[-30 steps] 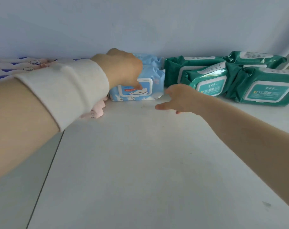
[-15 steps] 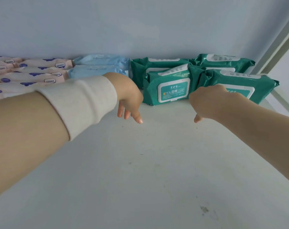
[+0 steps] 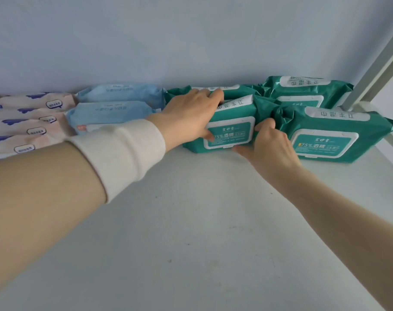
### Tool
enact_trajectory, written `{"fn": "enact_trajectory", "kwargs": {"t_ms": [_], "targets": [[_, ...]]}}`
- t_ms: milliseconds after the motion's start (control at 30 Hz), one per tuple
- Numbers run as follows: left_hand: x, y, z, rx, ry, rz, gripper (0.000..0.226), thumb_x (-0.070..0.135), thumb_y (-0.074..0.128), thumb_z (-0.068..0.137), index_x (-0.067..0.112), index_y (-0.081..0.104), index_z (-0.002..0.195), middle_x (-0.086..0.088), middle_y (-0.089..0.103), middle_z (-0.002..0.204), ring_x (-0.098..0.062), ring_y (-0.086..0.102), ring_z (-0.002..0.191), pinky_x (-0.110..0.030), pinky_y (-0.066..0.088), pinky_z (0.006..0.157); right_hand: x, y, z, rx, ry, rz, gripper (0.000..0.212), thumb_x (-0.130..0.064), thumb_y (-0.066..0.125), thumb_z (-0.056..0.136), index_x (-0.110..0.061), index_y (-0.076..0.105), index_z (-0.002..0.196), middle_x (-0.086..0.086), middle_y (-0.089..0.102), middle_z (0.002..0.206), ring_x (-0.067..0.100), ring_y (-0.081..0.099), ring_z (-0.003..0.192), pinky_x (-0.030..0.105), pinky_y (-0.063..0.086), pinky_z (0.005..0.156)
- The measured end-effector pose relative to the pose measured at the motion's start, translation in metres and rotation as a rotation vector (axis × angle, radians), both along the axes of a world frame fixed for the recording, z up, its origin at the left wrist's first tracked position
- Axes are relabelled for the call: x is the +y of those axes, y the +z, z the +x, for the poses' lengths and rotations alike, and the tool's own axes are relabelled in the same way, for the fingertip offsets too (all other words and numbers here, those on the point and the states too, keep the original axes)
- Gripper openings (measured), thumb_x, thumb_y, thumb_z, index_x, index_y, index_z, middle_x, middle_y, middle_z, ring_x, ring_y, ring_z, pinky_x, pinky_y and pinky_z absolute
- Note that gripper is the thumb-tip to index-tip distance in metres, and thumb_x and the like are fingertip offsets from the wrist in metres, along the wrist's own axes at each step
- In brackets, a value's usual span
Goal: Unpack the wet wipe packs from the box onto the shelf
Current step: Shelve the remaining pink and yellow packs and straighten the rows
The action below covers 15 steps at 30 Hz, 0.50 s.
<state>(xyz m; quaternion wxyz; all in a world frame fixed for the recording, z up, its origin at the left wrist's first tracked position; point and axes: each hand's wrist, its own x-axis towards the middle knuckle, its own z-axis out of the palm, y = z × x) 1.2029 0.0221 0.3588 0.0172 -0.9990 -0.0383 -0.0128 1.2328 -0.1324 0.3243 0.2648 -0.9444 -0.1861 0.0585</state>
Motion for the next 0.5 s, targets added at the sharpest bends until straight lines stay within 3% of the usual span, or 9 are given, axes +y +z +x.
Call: {"fn": "enact_trajectory", "kwargs": {"t_ms": [133, 200, 333, 500], "targets": [[0.016, -0.003, 0.003, -0.103, -0.071, 0.125, 0.078, 0.035, 0.078, 0.068, 0.013, 0.039, 0.132, -0.013, 0.039, 0.134, -0.031, 0.032, 0.125, -0.040, 0.035, 0.099, 0.013, -0.010, 0.002, -0.042, -0.045, 0.053, 0.059, -0.040, 0.066, 0.082, -0.003, 0.039, 0.118, 0.018, 0.061, 0.114, 0.037, 0.057, 0.109, 0.034, 0.042, 0.077], [0.024, -0.004, 0.008, -0.130, -0.052, 0.130, 0.085, 0.038, 0.080, 0.063, 0.015, 0.038, 0.134, -0.014, 0.029, 0.143, -0.034, 0.025, 0.131, -0.044, 0.031, 0.105, 0.023, -0.014, 0.008, -0.053, -0.056, 0.054, 0.058, -0.040, 0.064, 0.083, -0.003, 0.037, 0.118, 0.018, 0.061, 0.115, 0.037, 0.057, 0.109, 0.032, 0.038, 0.073], [0.034, -0.004, 0.016, -0.069, -0.012, 0.051, 0.084, 0.040, 0.079, 0.065, 0.017, 0.039, 0.134, -0.008, 0.039, 0.134, -0.029, 0.029, 0.127, -0.045, 0.037, 0.102, 0.038, -0.020, 0.022, -0.016, -0.078, 0.085, 0.055, -0.037, 0.063, 0.085, -0.003, 0.036, 0.120, 0.019, 0.057, 0.118, 0.037, 0.055, 0.109, 0.035, 0.039, 0.076], [0.040, -0.004, 0.013, -0.038, -0.020, 0.014, 0.077, 0.043, 0.075, 0.068, 0.021, 0.040, 0.132, -0.006, 0.034, 0.141, -0.029, 0.025, 0.131, -0.050, 0.031, 0.107, 0.030, -0.028, 0.022, -0.039, -0.071, 0.174, 0.057, -0.036, 0.066, 0.083, -0.002, 0.038, 0.120, 0.017, 0.054, 0.121, 0.035, 0.054, 0.109, 0.033, 0.041, 0.078]]}}
